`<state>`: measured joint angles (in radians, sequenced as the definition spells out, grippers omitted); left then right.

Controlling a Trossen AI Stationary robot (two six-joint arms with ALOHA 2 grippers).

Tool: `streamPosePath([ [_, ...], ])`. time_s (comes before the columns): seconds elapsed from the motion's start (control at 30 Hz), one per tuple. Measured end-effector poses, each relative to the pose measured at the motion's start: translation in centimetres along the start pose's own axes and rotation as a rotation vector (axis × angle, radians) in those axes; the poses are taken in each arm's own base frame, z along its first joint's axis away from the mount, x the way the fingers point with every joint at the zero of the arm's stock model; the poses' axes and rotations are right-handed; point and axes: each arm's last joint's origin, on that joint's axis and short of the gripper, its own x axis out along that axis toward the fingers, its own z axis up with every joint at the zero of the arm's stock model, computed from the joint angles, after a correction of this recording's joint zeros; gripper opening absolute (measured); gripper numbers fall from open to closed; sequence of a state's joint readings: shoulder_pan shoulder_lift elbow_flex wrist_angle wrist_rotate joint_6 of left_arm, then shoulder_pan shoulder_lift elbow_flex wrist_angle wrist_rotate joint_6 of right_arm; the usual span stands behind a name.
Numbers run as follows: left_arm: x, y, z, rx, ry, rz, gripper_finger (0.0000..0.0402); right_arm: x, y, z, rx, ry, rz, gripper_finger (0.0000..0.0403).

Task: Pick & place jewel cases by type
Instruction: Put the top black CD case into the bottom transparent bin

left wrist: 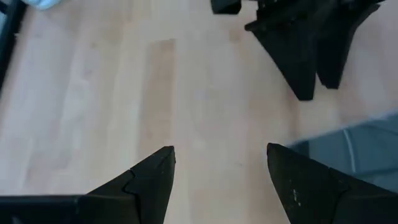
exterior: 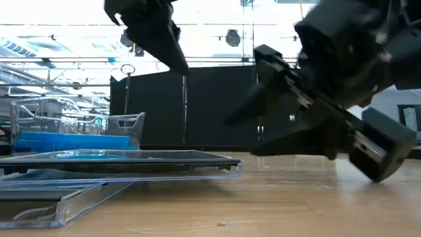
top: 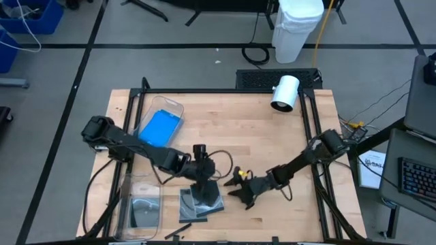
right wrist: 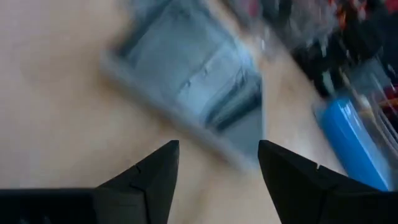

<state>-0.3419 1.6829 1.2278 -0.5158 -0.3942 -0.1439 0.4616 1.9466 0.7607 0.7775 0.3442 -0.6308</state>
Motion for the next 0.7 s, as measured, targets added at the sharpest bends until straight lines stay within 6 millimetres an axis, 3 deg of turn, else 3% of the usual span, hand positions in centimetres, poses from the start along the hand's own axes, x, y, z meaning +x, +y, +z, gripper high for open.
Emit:
streamPosePath([
  [0.13,-0.5,-1.3,-0.5,0.006,0.020,-0.019,0.0257,2.3,1.2,0.6,-0.092,0.002,0.009,0.0215],
  [0.3,-1.1,-2.3,-0.7,-0.022,0.004,0.006,0.0257,3.5,1.2,-0.1,-0.234,0.065,-0.010,0.0215],
  [0.47,-1.6,-3.4,-1.1,-0.059,0.015,-0.012,0.0257,2.8,1.0,0.1,-0.323,0.202,-0.104,0.0215],
  [0.6,-2.2,-4.6,-1.7,-0.034,0.033,-0.032,0.0257,1.1,1.1,2.3,-0.414,0.215,-0.151,0.0215],
  [0.7,-2.6,-5.2,-2.0,-0.037,0.040,-0.044,0.0257,-0.1,1.4,3.7,-0.477,0.255,-0.066,0.0215],
])
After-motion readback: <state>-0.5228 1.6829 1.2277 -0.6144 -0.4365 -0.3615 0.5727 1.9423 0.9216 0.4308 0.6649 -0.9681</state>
